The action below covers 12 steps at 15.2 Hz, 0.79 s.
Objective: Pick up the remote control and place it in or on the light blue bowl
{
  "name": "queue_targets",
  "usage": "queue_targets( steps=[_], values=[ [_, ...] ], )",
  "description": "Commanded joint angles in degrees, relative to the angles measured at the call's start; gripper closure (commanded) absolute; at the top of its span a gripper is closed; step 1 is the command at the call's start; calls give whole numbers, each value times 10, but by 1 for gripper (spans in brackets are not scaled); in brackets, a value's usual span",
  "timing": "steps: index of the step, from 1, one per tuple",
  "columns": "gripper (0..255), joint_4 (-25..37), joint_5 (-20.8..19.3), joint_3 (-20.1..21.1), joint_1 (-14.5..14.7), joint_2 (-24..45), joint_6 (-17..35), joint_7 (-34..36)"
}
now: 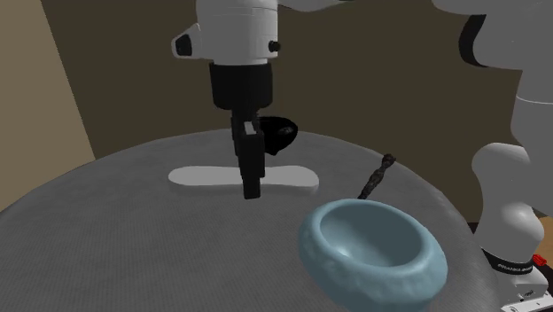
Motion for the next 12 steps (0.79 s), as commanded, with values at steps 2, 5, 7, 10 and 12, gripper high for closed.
queue_targets(
  steps=[2,5,7,10,12],
  values=[
    [255,32,0,0,0,5,-27,-1],
    [255,69,-2,0,2,14,-55,-1],
    [255,96,-3,0,3,22,-74,-1],
    [255,79,-1,3,7,2,-77,6],
    [255,16,4,9,13,-44,-61,20]
  ],
)
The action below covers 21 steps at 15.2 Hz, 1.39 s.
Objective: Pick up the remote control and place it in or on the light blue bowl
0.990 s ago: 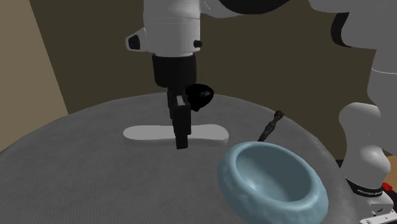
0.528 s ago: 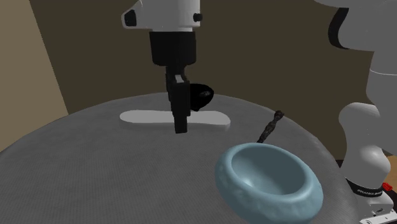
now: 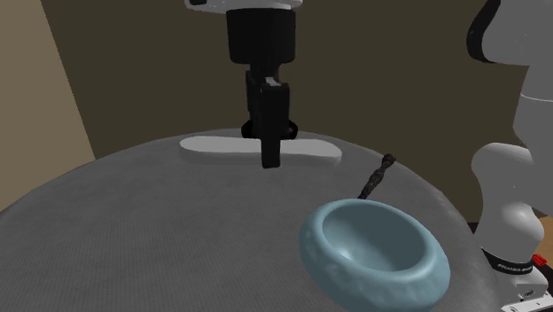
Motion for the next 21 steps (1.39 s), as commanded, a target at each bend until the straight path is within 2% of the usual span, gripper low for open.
queue_targets(
  steps=[1,10,21],
  values=[
    [255,-53,4,6,8,-40,13,16],
    [255,-249,34,44,45,-209,40,91],
    [255,-350,37,44,46,-224,127,90]
  ],
)
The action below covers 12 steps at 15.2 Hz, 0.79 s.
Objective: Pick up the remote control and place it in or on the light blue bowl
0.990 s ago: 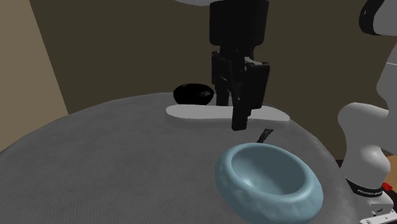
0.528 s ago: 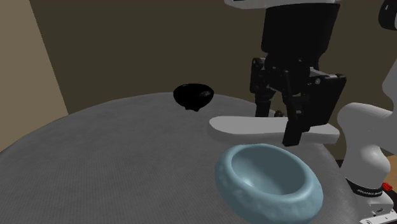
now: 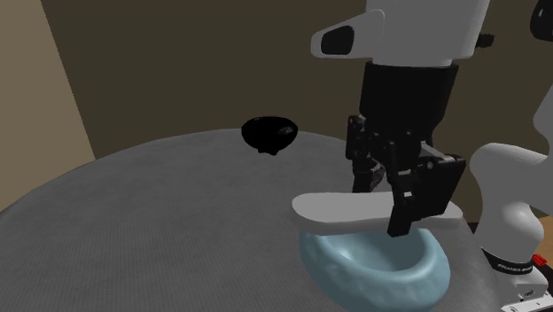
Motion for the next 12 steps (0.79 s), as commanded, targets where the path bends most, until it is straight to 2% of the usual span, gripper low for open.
queue_targets(
  steps=[1,4,11,12],
  values=[
    [255,-18,1,0,0,-2,16,0],
    [255,-36,1,0,0,-3,34,0],
    [255,-36,1,0,0,-3,34,0],
    [0,-36,1,0,0,-3,34,0]
  ],
)
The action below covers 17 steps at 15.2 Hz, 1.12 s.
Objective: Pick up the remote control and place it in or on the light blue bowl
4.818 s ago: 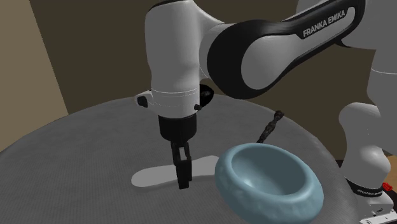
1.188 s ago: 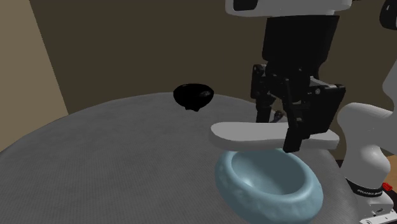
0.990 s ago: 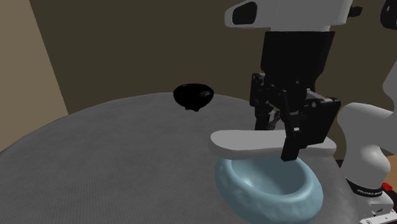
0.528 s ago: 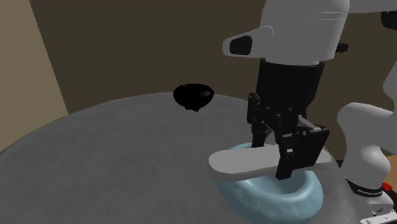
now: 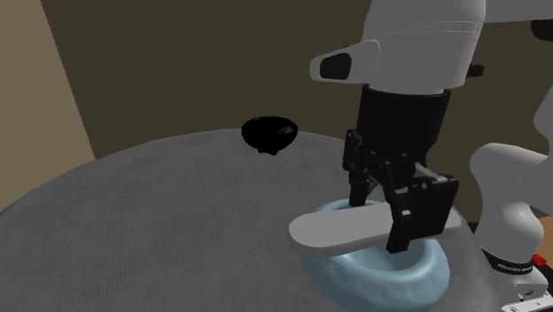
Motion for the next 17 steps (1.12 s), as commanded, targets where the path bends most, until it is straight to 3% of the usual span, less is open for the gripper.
queue_targets(
  steps=[1,5,9,17],
  values=[
    [0,-1,0,0,0,0,0,0],
    [0,-1,0,0,0,0,0,0],
    [0,82,-2,0,0,9,-74,2],
    [0,82,-2,0,0,9,-74,2]
  ],
)
